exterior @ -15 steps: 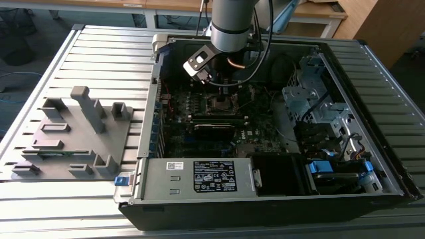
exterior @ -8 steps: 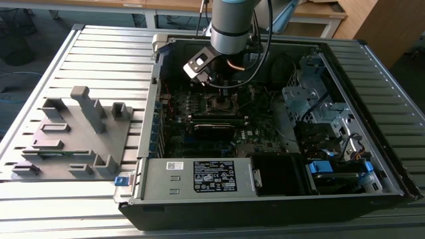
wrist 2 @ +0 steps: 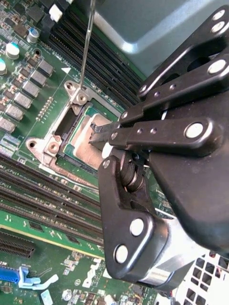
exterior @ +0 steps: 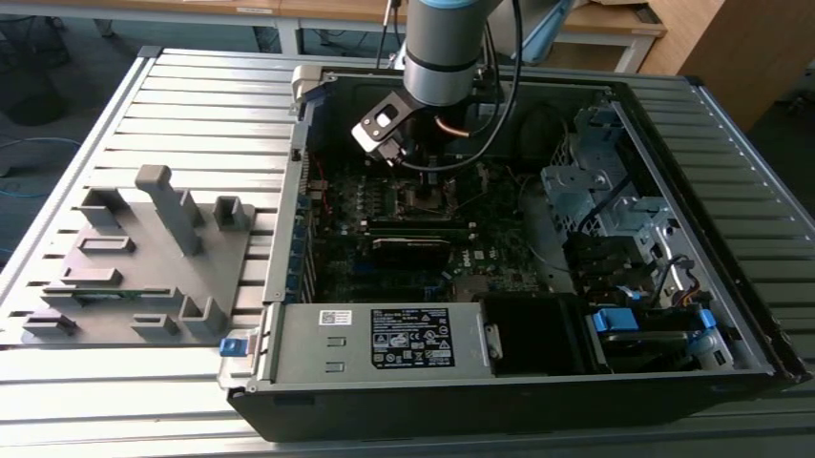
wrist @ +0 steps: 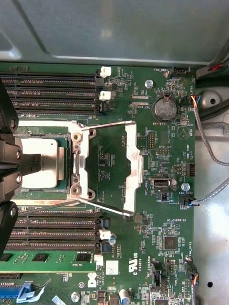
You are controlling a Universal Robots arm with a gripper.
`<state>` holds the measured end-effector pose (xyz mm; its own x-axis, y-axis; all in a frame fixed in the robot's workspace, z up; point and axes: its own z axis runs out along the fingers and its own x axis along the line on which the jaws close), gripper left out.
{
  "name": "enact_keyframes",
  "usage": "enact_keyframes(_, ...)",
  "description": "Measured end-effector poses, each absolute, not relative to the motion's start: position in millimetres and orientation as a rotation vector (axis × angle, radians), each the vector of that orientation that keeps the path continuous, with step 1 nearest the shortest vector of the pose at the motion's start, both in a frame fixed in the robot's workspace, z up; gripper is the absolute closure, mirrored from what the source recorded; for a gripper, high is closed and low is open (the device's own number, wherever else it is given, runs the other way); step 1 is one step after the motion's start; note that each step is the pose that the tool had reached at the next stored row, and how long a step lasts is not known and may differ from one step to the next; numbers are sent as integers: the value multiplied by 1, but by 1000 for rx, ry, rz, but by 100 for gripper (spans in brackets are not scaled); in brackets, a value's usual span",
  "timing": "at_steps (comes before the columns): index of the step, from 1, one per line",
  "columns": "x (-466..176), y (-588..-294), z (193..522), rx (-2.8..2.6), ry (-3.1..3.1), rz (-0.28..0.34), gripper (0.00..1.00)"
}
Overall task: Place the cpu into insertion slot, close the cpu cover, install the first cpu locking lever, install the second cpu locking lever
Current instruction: 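Place the cpu into insertion slot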
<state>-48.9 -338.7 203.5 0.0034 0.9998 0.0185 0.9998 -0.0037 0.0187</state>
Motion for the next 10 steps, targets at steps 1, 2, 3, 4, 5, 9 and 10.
enact_keyframes(1, -49, -339, 203, 2225, 2217, 42, 90)
enact_keyframes(2, -49, -339, 203, 2225, 2218, 42, 90)
enact_keyframes(3, -49, -339, 202, 2225, 2218, 42, 90)
enact_keyframes(4, -49, -339, 201, 2225, 2218, 42, 90)
enact_keyframes(5, -49, -339, 201, 2224, 2218, 41, 90)
enact_keyframes(9, -49, -339, 201, 2225, 2218, 42, 90)
enact_keyframes(10, -49, -339, 200, 2225, 2218, 42, 90)
